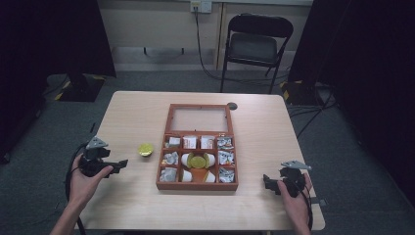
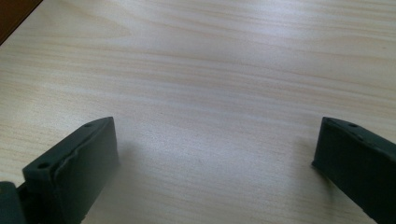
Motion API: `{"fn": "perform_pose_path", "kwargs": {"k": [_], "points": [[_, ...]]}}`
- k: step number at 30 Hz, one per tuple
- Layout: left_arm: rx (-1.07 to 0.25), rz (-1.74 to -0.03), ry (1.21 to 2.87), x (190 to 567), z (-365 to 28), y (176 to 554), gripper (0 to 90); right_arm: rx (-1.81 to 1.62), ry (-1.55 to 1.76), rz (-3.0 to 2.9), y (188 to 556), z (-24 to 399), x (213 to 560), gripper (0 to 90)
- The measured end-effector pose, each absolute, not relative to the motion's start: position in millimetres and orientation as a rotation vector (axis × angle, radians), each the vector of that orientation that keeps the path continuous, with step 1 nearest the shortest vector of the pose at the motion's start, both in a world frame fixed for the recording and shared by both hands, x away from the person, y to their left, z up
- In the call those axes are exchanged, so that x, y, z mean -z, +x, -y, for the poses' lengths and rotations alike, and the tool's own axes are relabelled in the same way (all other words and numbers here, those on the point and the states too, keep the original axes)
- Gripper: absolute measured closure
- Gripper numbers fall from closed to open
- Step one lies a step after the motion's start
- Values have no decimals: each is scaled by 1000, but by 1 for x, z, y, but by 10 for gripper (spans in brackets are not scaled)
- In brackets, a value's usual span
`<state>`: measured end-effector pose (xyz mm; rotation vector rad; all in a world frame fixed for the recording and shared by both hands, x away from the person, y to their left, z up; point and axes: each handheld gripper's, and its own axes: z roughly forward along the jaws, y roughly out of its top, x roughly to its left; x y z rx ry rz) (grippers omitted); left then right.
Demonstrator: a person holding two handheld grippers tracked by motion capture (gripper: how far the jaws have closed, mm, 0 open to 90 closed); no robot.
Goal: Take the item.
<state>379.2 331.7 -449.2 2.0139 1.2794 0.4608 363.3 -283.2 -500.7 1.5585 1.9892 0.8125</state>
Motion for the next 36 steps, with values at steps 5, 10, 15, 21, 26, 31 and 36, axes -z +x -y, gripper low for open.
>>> {"fn": "perform_pose_path", "kwargs": {"k": [5, 10, 15, 21, 26, 31, 36], "points": [[-441, -1343, 1999, 464, -342, 377, 164, -813, 1558, -1989, 363, 283, 501, 0], [-432, -1391, 2026, 473, -349, 378, 164, -813, 1555, -1990, 363, 283, 501, 0], [-433, -1429, 2011, 481, -352, 378, 164, -813, 1556, -1990, 363, 283, 501, 0], [-452, -1427, 2026, 486, -351, 377, 188, -813, 1558, -1989, 363, 283, 501, 0], [-510, -1427, 2052, 493, -347, 378, 159, -812, 1553, -1990, 364, 284, 501, 0], [-567, -1402, 1989, 500, -348, 373, 125, -812, 1552, -1990, 364, 284, 501, 0], [-590, -1394, 1956, 504, -347, 373, 74, -813, 1555, -1990, 363, 283, 501, 0]]}}
